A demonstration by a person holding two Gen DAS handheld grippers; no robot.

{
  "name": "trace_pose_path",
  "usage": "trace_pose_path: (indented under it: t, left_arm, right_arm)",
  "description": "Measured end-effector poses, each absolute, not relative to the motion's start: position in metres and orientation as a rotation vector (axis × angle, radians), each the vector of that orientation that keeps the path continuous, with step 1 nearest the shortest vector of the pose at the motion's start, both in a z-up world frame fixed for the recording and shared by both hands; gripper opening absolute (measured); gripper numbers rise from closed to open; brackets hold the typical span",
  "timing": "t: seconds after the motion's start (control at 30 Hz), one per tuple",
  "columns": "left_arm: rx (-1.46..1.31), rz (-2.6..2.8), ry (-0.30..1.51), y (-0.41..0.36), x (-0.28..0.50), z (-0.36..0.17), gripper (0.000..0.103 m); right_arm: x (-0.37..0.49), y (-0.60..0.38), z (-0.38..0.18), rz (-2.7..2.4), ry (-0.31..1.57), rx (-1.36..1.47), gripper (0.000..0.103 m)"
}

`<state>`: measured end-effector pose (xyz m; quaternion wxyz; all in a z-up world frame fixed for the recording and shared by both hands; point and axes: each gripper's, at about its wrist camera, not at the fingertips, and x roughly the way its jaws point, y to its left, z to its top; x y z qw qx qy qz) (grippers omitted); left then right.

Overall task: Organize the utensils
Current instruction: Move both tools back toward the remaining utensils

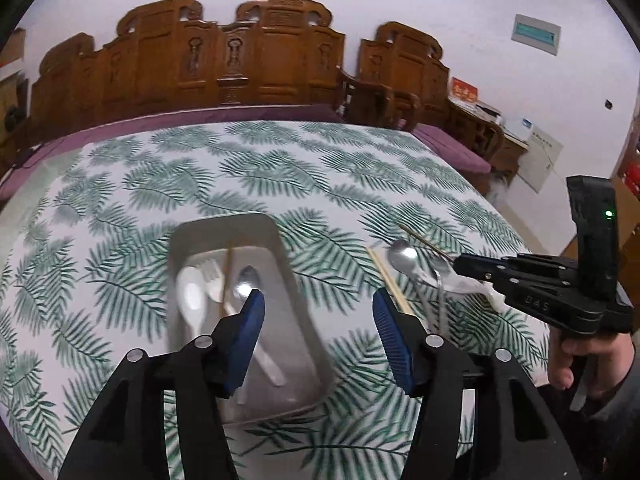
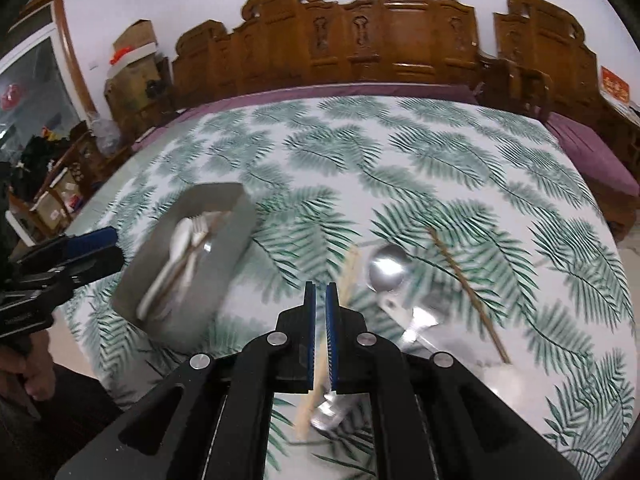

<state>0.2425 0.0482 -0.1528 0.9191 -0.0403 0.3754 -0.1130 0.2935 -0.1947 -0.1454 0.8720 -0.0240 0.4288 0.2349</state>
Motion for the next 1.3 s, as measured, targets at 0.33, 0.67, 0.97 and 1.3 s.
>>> trace_pose_path:
  t: [0.33,0.67,0.97,1.3]
  left_arm:
    - [-0.037,-0.284,0.785,0.014,0.238,-0.162,0.054]
    - [-0.029,-0.287,0.794,0.011,0.239,-0.166,0.054]
    - [-0.022,-0.273,0.798,0.01,0.238,-0.165,0.054]
    - [0.025,-0.254,0.802,0.0,0.235,-0.158,0.054]
  right_arm:
    - [0.294,-0.209,-0.187,0.407,0.958,-0.07,0.026]
    - [0.303,-0.21,-0.212,0.367,1.028,-0.04,0.026]
    - [0.311,-0.197,-0.219,0.308,1.042,-0.138,0.023]
    - [0.313,-0.216,-0.219,0.29,1.065,-0.153,0.015]
